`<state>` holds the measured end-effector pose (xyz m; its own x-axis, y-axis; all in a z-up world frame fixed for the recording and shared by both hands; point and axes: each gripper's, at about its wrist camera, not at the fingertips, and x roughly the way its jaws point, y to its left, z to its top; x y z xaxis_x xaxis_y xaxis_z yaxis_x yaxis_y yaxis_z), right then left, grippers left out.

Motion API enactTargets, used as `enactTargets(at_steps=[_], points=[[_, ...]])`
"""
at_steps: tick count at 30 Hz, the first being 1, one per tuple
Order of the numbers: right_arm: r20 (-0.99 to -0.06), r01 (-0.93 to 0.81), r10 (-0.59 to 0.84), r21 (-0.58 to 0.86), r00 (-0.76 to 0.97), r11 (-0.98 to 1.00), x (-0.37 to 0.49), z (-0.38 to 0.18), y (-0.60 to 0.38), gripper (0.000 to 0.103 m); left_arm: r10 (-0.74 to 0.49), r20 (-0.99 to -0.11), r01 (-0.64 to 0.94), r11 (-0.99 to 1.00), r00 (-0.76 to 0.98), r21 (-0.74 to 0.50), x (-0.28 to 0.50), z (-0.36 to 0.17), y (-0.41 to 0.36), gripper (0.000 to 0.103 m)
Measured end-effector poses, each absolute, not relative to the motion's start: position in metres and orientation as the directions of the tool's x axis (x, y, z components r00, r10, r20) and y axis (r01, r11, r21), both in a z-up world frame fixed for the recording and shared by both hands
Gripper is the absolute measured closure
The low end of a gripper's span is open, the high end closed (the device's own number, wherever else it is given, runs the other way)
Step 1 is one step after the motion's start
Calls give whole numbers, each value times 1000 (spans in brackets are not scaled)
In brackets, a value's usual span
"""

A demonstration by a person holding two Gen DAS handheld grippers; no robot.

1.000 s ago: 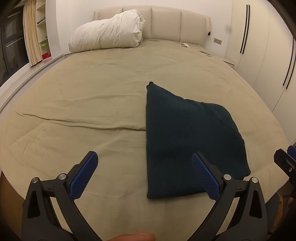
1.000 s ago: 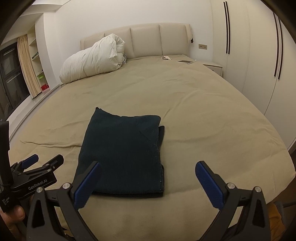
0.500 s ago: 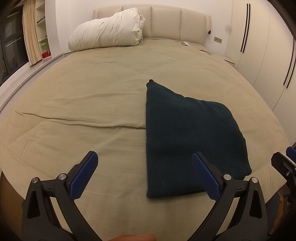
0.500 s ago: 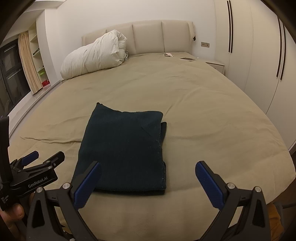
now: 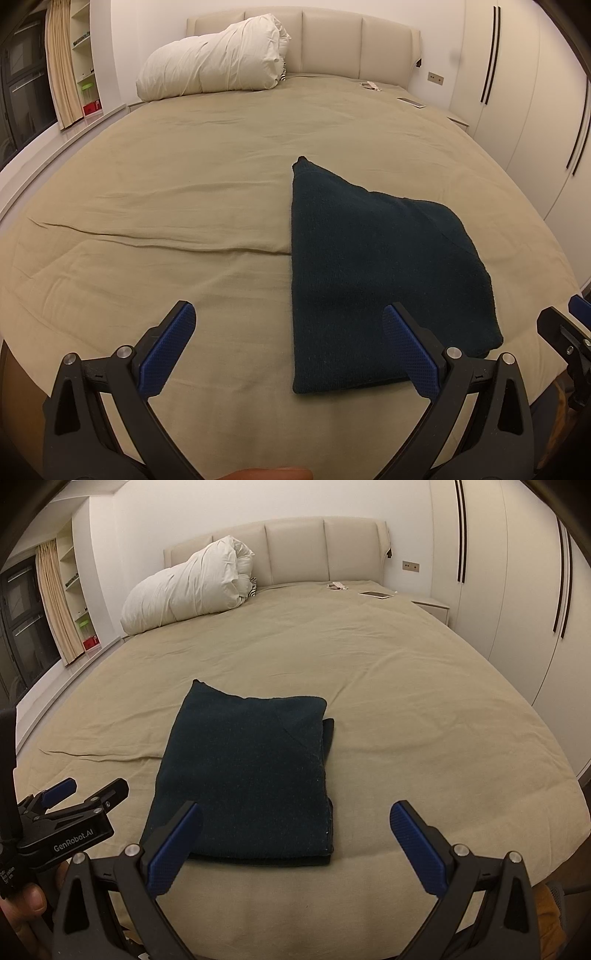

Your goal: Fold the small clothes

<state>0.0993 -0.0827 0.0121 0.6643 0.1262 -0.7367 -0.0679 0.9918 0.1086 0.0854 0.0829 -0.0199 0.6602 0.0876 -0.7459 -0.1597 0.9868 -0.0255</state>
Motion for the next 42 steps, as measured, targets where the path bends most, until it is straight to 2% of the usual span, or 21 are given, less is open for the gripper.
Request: enactTargets(at_steps=[42], points=[[-745, -39, 127, 135, 655, 990, 100, 4, -90, 0, 96, -746, -156, 988, 659, -11, 87, -23, 82, 0]])
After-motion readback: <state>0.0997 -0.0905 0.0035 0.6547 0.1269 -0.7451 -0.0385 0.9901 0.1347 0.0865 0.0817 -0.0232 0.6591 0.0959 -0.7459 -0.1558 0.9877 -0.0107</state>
